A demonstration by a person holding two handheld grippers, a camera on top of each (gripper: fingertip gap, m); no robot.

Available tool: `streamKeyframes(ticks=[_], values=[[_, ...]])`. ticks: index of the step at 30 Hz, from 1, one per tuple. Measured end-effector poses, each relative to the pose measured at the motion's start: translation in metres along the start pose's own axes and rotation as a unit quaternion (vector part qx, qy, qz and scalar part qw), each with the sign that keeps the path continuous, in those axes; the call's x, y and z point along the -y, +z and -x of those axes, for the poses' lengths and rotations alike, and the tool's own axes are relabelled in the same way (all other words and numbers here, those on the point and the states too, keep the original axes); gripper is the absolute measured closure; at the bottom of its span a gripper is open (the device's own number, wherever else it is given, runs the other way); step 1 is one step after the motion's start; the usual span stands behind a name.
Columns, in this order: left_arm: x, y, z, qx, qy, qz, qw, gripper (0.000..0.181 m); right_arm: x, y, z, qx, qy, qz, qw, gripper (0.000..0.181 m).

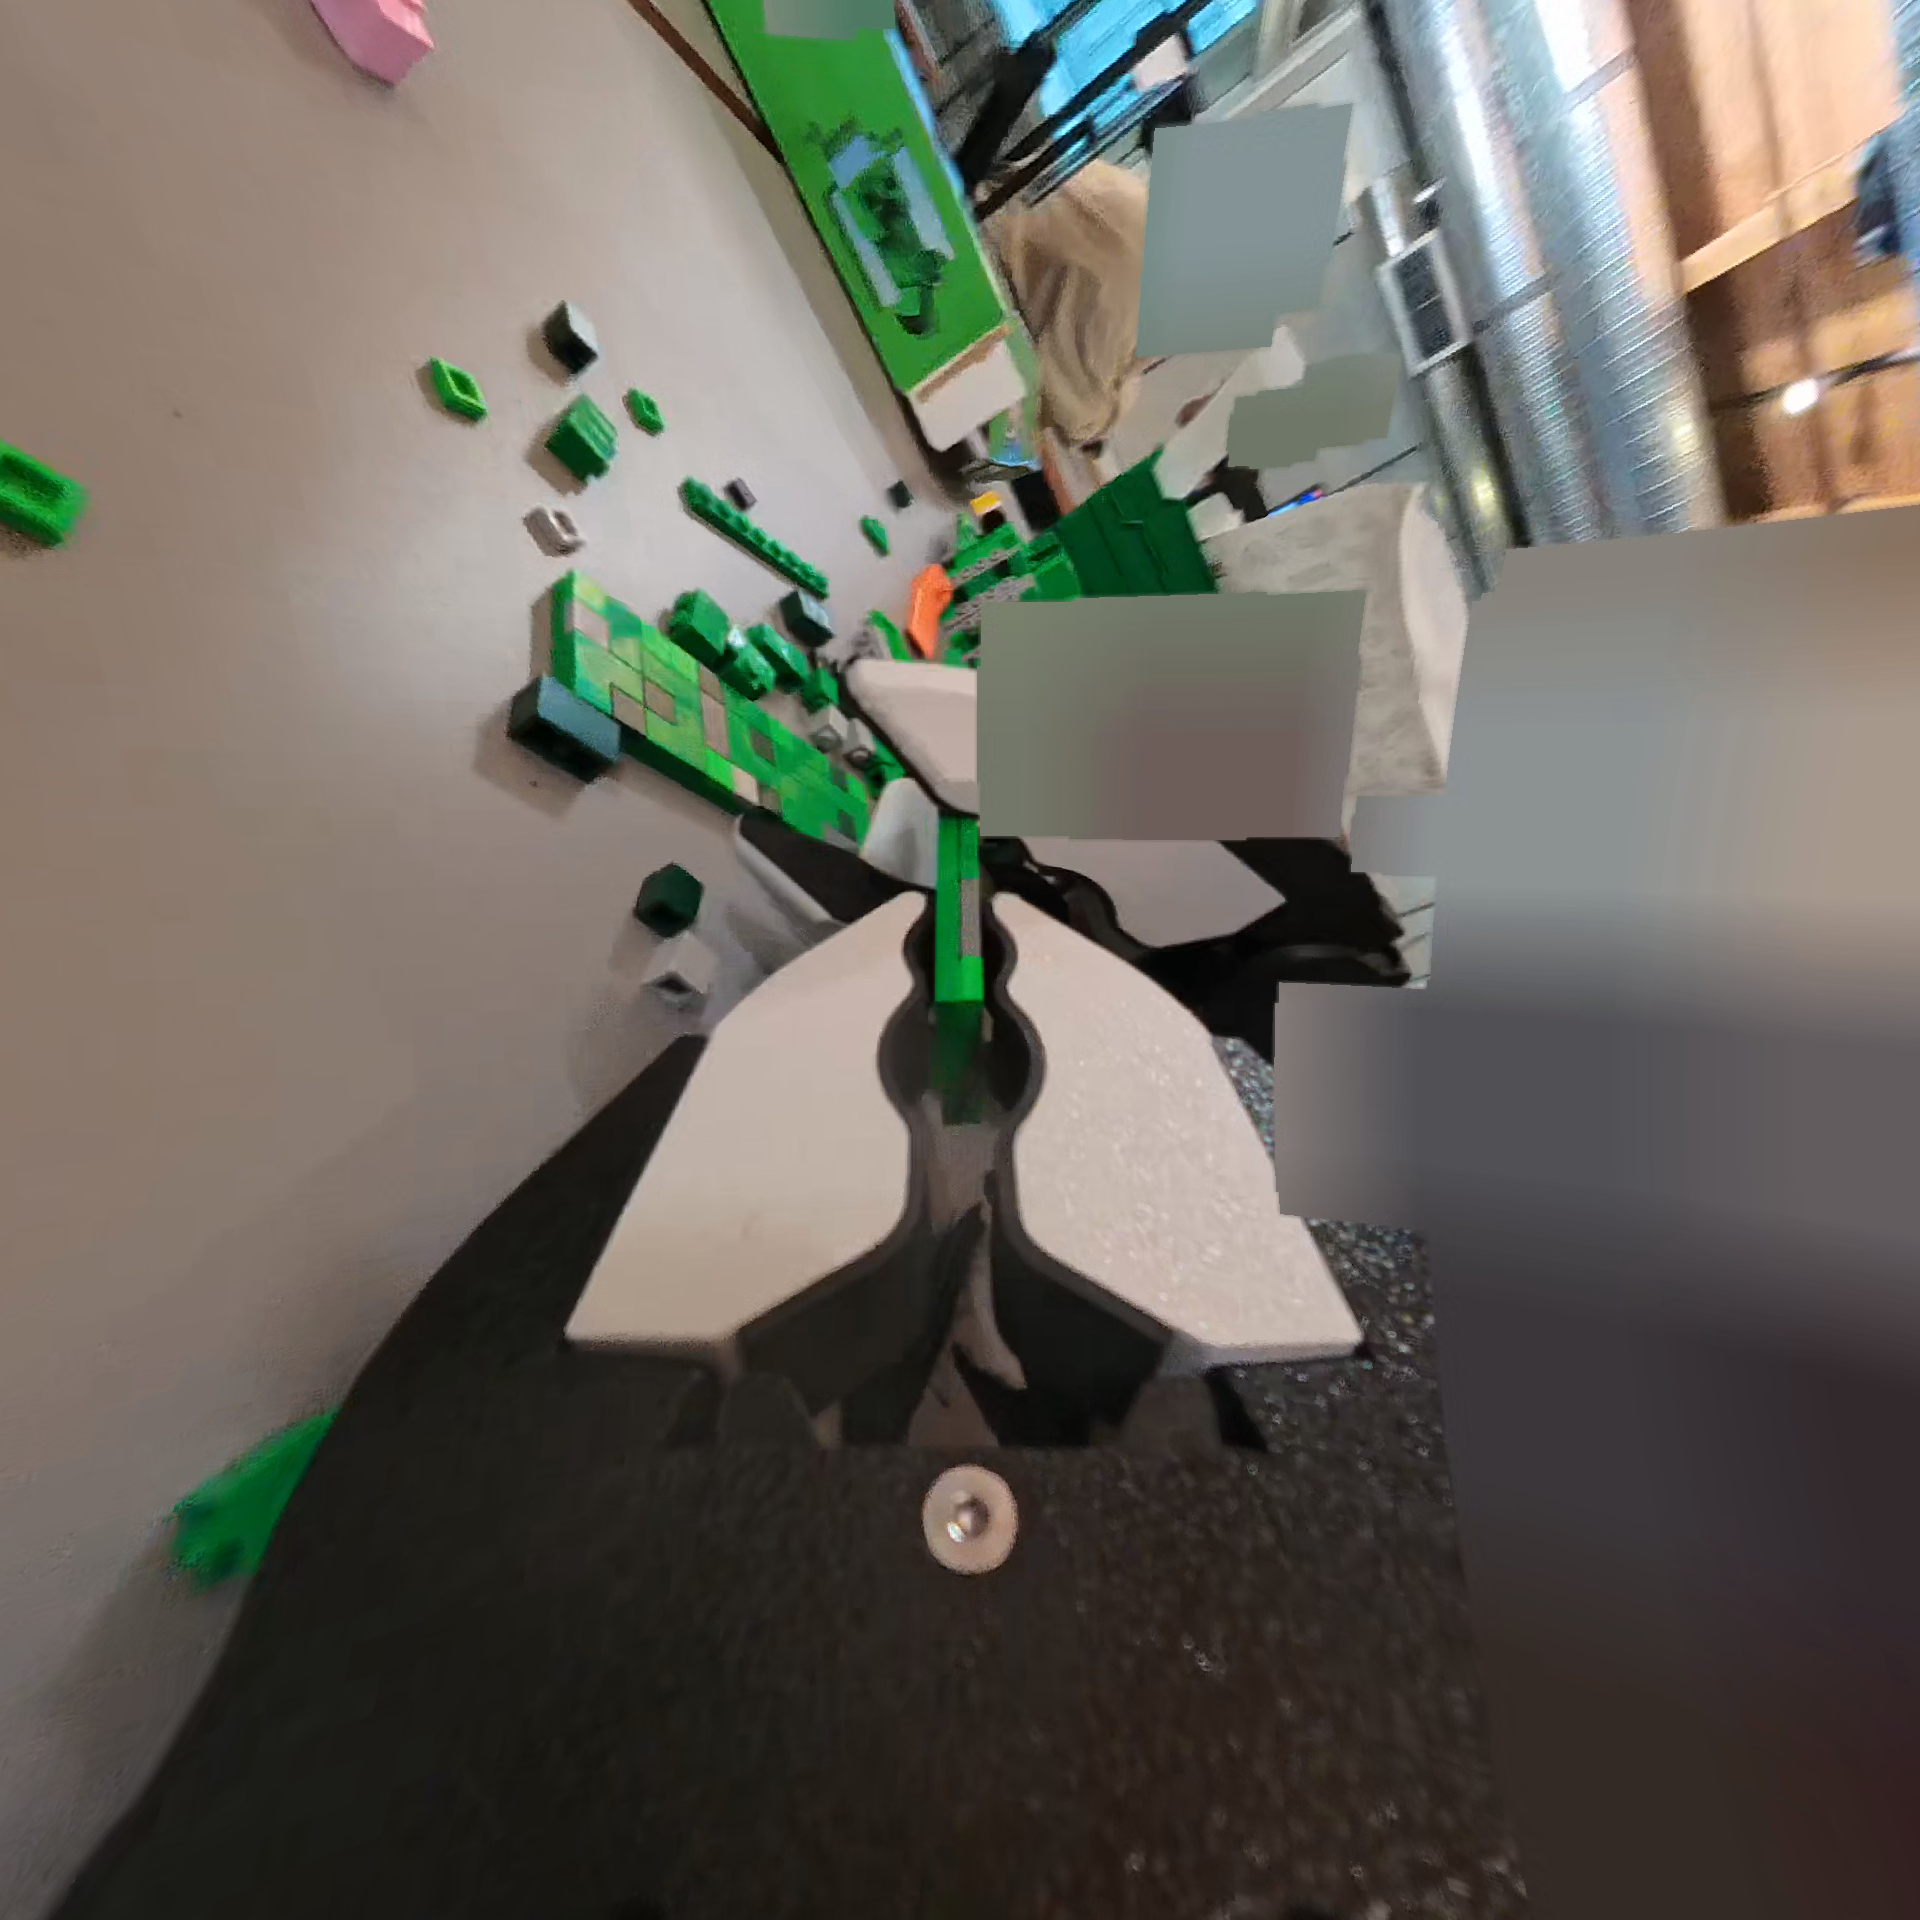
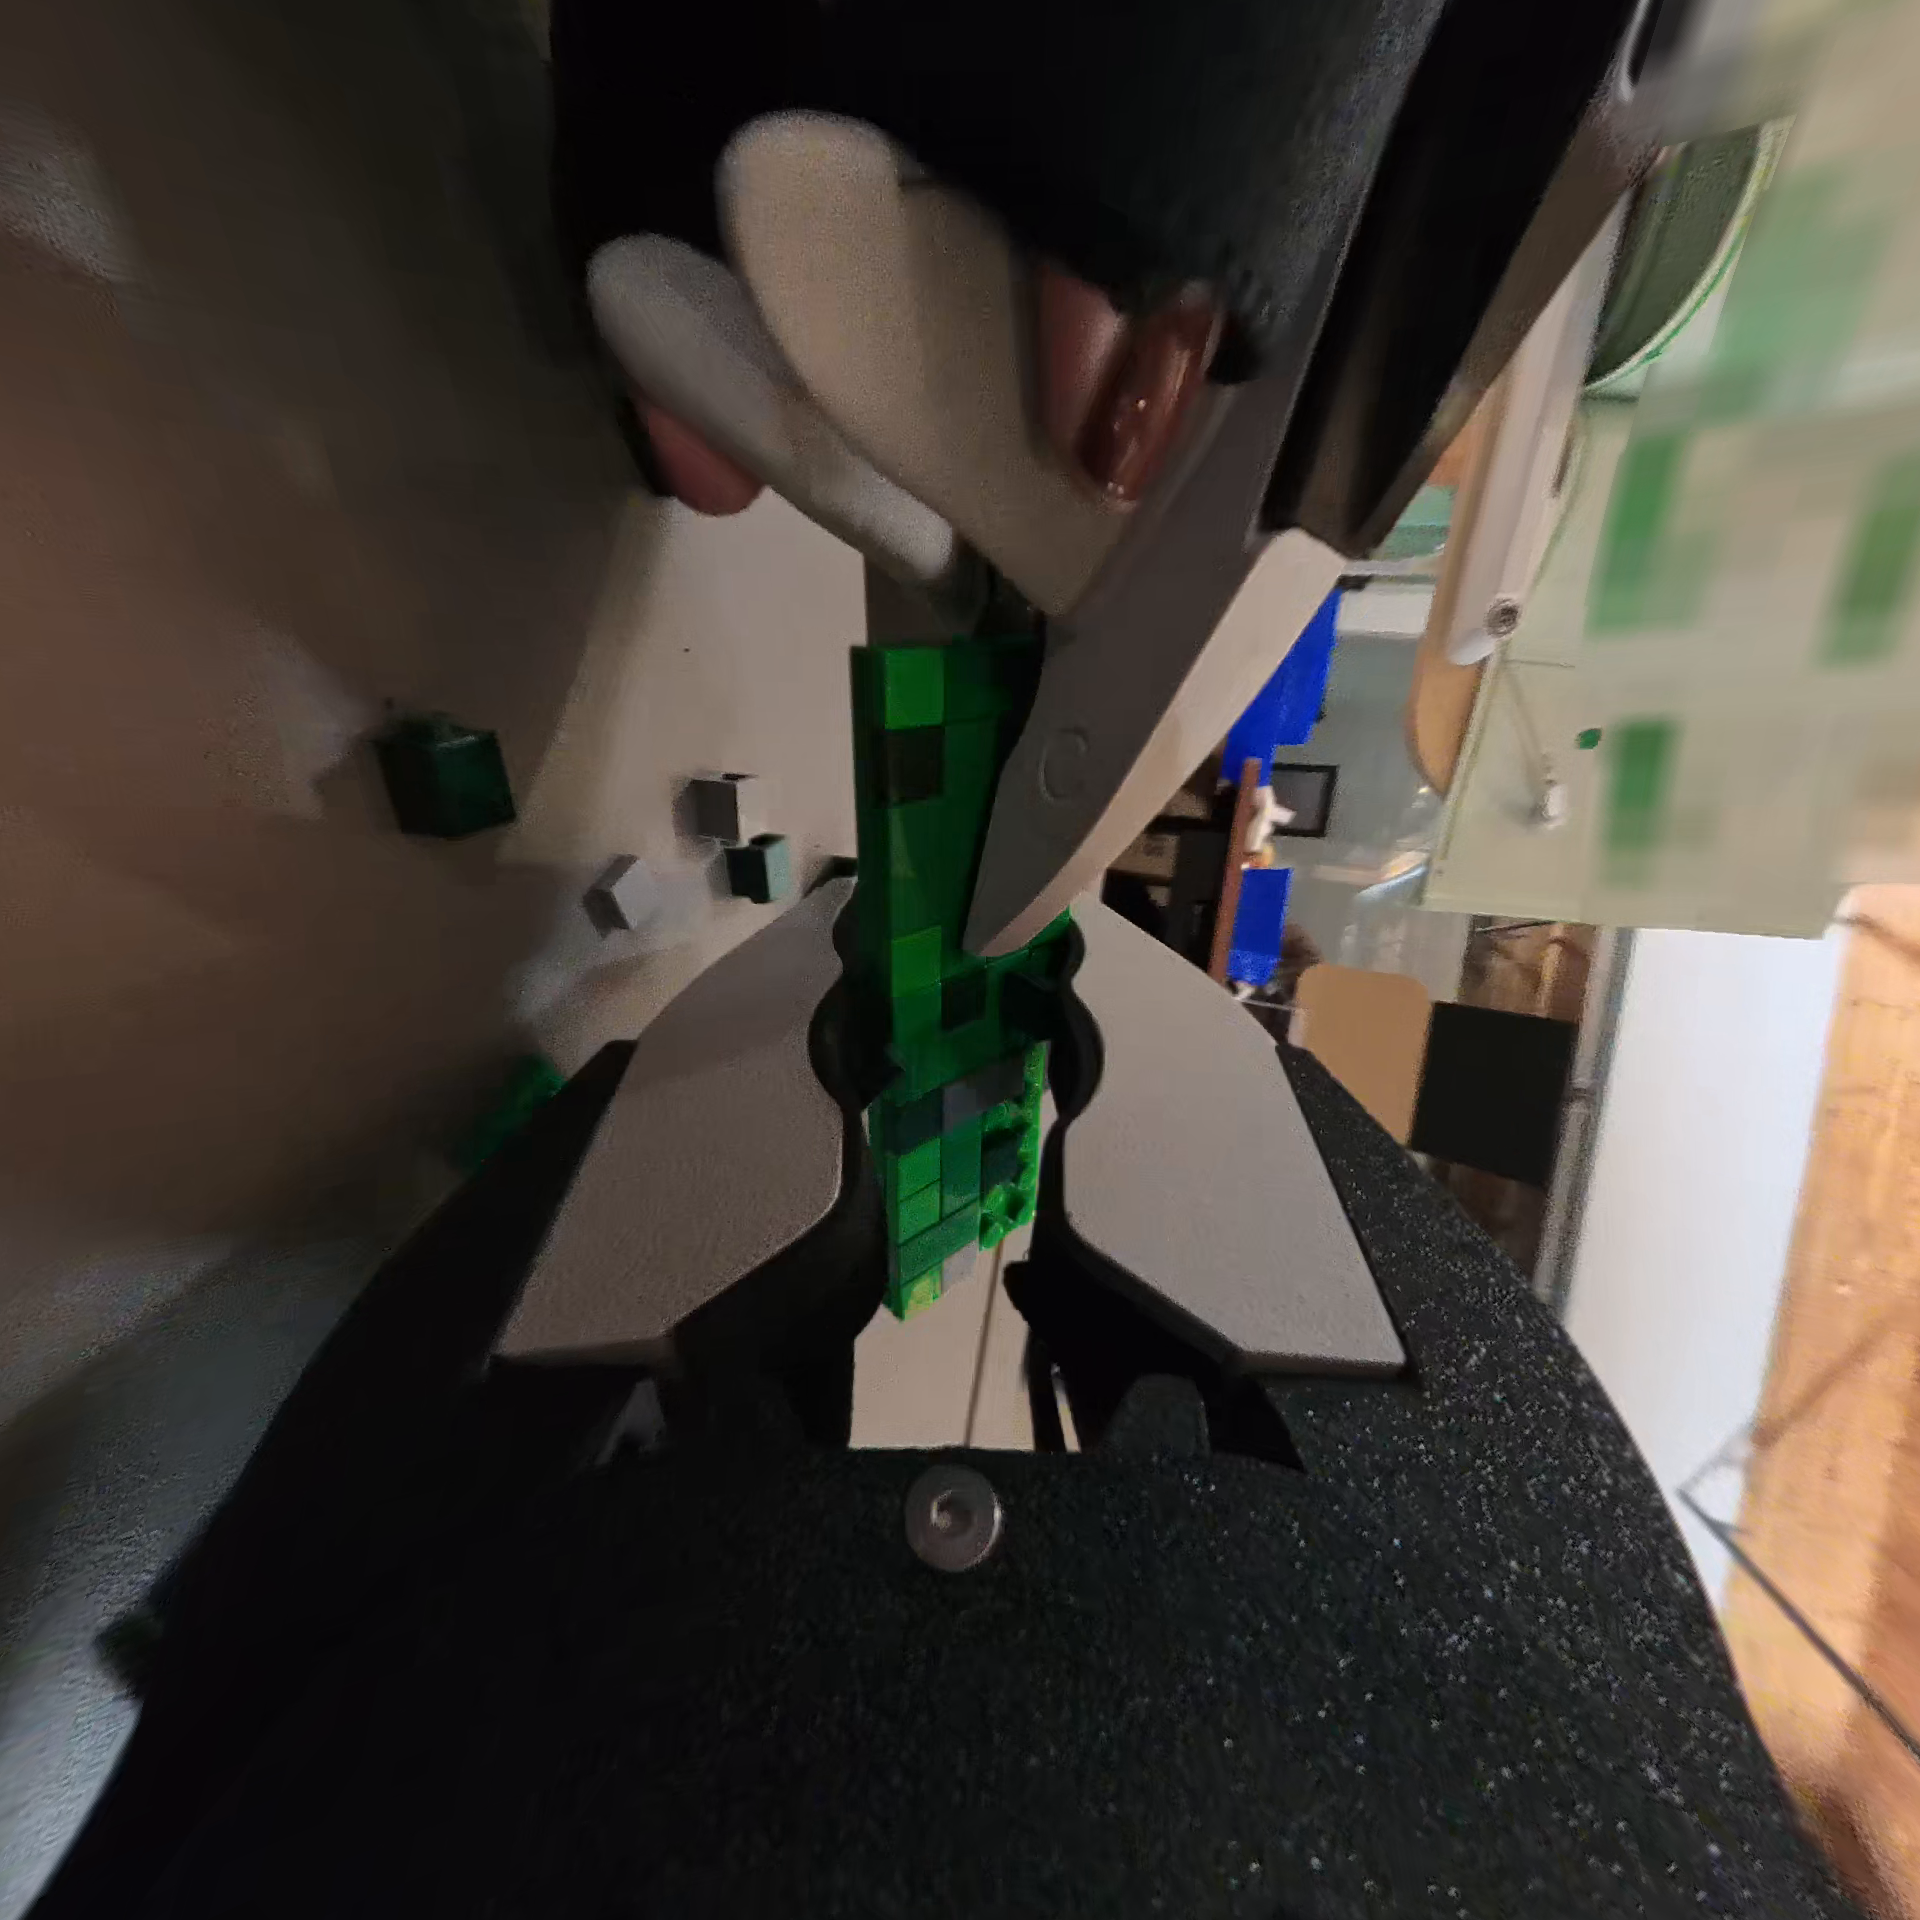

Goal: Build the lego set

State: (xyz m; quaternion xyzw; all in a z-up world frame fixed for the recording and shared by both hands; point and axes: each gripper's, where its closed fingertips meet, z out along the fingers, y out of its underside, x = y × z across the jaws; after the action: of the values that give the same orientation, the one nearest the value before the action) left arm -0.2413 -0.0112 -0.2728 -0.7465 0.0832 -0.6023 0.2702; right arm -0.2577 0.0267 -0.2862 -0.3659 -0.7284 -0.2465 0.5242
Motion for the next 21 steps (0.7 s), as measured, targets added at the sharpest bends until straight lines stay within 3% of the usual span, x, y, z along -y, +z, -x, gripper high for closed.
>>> streamKeyframes(ticks=[6,8,21], values=[[-0.006,0.002,0.005,0.024,0.023,0.023,0.999,0.175,0.001,0.001,0.014,0.065,0.059,-0.016,0.996,0.148],[-0.008,0.002,0.005,0.031,0.038,0.033,0.998,0.175,0.002,0.001,0.018,0.09,0.069,-0.02,0.993,0.139],[-0.013,0.003,0.001,0.056,0.104,0.061,0.991,0.175,0.007,-0.002,0.02,0.123,0.045,-0.028,0.991,0.137]])
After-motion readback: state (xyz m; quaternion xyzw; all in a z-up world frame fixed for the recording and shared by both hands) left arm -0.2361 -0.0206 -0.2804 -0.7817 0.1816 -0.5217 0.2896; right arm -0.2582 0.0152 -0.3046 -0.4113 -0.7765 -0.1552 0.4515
